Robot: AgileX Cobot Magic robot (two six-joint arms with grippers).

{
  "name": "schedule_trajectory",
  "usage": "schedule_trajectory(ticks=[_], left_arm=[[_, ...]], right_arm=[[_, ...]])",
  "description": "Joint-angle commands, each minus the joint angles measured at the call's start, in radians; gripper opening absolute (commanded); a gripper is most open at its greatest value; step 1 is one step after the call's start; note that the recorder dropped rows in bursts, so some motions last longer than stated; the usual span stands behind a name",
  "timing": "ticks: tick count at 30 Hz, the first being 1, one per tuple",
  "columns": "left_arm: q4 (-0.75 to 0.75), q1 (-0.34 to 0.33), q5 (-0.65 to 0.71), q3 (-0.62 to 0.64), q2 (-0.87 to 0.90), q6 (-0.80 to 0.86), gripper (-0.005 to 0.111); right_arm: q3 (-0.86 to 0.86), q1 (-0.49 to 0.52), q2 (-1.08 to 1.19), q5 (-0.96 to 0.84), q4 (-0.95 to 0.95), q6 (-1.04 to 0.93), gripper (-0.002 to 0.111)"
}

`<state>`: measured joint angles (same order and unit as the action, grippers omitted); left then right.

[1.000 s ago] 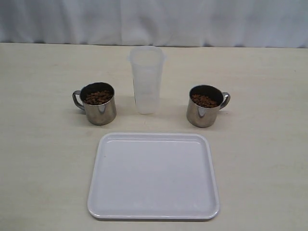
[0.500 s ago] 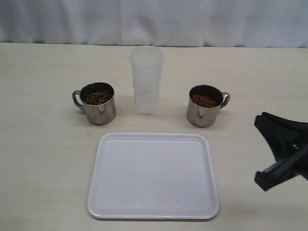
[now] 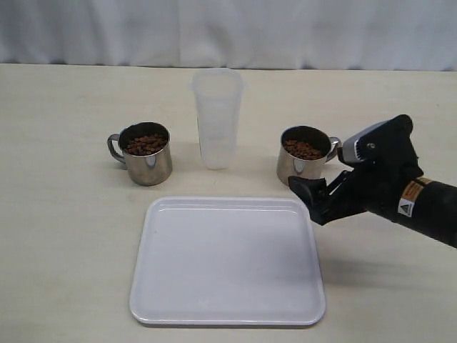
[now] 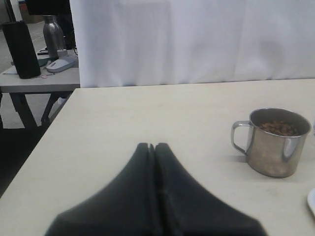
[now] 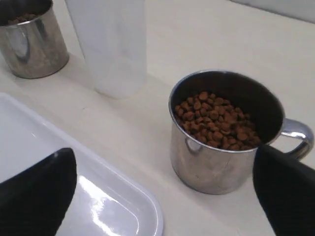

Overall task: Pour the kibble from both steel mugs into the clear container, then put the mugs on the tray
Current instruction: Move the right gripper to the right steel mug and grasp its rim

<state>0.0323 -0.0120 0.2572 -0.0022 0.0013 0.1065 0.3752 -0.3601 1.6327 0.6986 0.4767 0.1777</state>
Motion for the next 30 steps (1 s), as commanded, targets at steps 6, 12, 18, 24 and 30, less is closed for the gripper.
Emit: schedule_trajectory(ticks=[6,12,18,24,30], left_arm=[[-0.006,-0.005,-0.01,0.002,-0.001,-0.006,0.0],[-0.006,-0.005,-0.01,0.002,-0.001,-0.006,0.0],[-0.006,-0.005,-0.01,0.002,-0.001,-0.006,0.0],[-0.006,-0.005,-0.01,0.002,-0.001,-0.006,0.0],[-0.005,-0.005,-0.006,0.002,-0.001,-0.006,0.0]], right_arm=[[0.071,-0.003,0.12,0.008,-0.076,-0.008,0.086],[0.137,-0.001,0.212,0.004,-0.076,-0.008,0.086],[0.212,-0.001,0.303,-0.003,-0.103,-0.01,0.086],[0.313,-0.001,0.396,-0.005,-0.103,-0.092,0.086],[0.377,0.052,0.48,0.037,-0.066,-0.109,0.086]])
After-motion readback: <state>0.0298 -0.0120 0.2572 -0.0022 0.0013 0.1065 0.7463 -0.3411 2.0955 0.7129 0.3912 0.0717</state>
